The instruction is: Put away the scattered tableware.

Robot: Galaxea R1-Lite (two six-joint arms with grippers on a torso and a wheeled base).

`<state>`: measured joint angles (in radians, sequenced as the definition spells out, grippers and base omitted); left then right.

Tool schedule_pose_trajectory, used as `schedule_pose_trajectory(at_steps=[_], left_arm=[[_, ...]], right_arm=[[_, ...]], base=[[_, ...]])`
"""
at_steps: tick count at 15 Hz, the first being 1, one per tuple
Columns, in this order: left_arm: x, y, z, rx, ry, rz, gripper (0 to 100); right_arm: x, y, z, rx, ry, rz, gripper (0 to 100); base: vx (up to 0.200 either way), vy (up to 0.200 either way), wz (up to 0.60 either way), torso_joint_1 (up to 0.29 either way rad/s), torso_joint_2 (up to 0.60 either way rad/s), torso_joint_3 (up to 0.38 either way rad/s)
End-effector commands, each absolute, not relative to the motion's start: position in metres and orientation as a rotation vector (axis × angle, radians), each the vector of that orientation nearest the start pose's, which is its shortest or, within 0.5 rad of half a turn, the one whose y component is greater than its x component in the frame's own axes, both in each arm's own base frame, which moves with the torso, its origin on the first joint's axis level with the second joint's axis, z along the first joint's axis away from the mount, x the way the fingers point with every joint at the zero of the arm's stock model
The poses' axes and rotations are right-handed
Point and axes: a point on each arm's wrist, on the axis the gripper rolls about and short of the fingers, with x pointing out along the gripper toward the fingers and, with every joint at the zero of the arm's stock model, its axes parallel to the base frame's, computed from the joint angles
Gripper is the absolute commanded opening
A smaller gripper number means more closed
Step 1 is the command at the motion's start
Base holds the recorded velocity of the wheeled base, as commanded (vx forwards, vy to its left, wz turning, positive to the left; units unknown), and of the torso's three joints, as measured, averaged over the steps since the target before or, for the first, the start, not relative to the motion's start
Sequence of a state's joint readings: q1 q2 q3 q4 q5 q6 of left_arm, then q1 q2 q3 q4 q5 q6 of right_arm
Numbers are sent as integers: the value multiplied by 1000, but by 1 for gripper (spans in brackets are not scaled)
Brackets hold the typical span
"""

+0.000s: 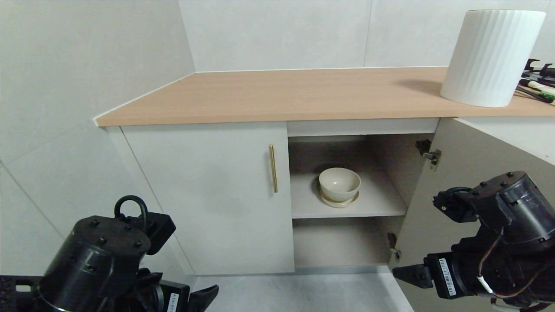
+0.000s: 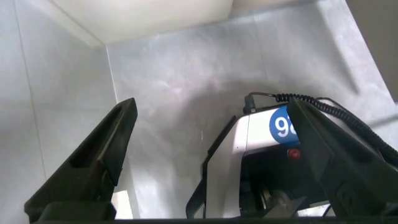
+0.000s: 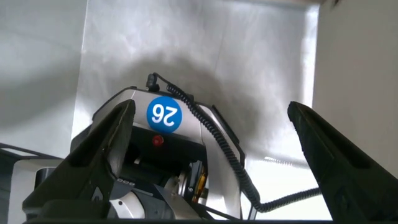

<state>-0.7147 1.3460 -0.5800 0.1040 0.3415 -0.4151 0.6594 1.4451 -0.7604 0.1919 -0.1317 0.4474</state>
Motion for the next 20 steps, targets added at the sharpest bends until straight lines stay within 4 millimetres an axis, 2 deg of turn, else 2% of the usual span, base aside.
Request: schedule_pose_trajectory(at_steps=[1,4,15,17,20], left_arm=[[139,-110,148,51,807,-183,100],[138,-110,147,53,809,-184,100],[139,-110,146,69,801,-151,100],[140,-111,145,71,802,-151,100],[140,-111,145,73,805,-150,100]], right_arm=[[169,128,164,65,912,295,100],[169,127,164,66,911,295,100],[165,124,168,61,891,289,100],[157,119,170,50,876,309,100],[129,110,176,-93,932,397,100]], base=[[-200,0,0,2,7,2],[-200,0,0,1,6,1],[0,0,0,0,0,0],[0,-200,0,-7,5,0],[0,-200,0,6,-2,4]])
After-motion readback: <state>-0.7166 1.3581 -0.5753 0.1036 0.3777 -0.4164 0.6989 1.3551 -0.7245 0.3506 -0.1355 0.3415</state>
